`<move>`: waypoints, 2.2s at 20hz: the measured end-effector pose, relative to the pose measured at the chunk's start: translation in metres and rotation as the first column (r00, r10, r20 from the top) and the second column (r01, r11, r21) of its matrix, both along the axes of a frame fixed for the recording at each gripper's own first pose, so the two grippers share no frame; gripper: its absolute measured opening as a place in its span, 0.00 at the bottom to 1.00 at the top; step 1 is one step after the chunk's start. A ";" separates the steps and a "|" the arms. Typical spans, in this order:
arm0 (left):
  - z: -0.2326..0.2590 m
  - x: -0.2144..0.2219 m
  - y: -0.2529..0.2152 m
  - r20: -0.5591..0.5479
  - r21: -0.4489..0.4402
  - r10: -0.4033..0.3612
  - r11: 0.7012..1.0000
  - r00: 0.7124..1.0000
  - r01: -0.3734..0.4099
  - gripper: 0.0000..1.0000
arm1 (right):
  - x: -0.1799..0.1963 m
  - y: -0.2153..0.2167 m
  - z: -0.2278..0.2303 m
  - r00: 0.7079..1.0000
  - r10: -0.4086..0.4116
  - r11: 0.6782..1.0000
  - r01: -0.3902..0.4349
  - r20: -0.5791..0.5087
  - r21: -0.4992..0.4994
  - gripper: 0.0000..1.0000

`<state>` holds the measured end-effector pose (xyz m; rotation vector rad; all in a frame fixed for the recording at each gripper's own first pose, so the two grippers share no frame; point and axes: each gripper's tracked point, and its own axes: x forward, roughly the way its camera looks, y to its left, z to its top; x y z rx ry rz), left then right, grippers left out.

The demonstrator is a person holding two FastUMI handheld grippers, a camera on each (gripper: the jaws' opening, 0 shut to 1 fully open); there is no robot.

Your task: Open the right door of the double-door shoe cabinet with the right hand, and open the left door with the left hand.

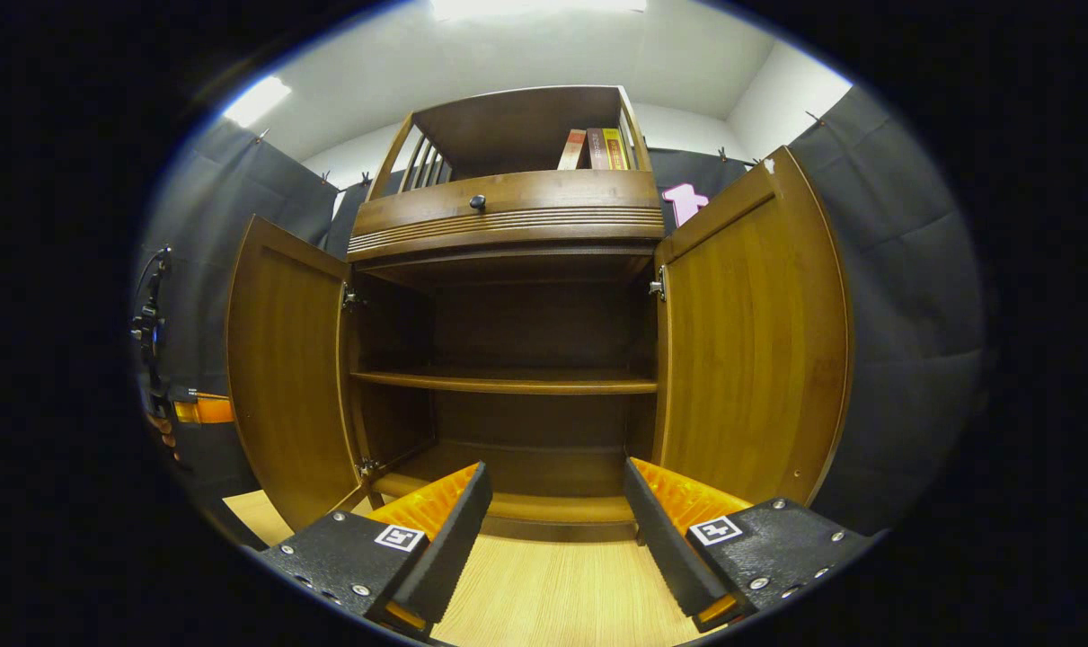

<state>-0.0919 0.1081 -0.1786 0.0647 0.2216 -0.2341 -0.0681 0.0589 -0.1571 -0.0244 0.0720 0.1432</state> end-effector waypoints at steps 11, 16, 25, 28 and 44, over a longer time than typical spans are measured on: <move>0.019 -0.011 0.017 0.048 -0.006 0.003 1.000 0.999 -0.003 0.12 | 0.004 0.019 -0.002 1.000 0.023 1.000 -0.022 -0.009 0.007 0.92; 0.019 -0.012 0.035 0.044 -0.045 0.031 0.999 0.999 -0.029 0.12 | 0.006 0.029 -0.002 0.999 0.039 0.999 -0.039 -0.009 0.006 0.86; 0.027 -0.027 0.064 0.042 -0.063 0.102 0.993 0.994 -0.100 0.08 | 0.005 0.040 0.000 0.998 0.068 0.998 -0.068 -0.010 0.019 0.92; 0.022 -0.041 0.053 0.013 -0.087 0.087 0.993 0.996 -0.086 0.07 | 0.003 0.036 0.001 0.998 0.069 0.997 -0.069 -0.009 0.021 0.92; 0.109 -0.046 -0.067 0.163 -0.077 0.024 0.997 0.986 -0.012 0.51 | 0.009 -0.002 0.037 0.999 0.054 0.997 -0.054 0.007 0.048 1.00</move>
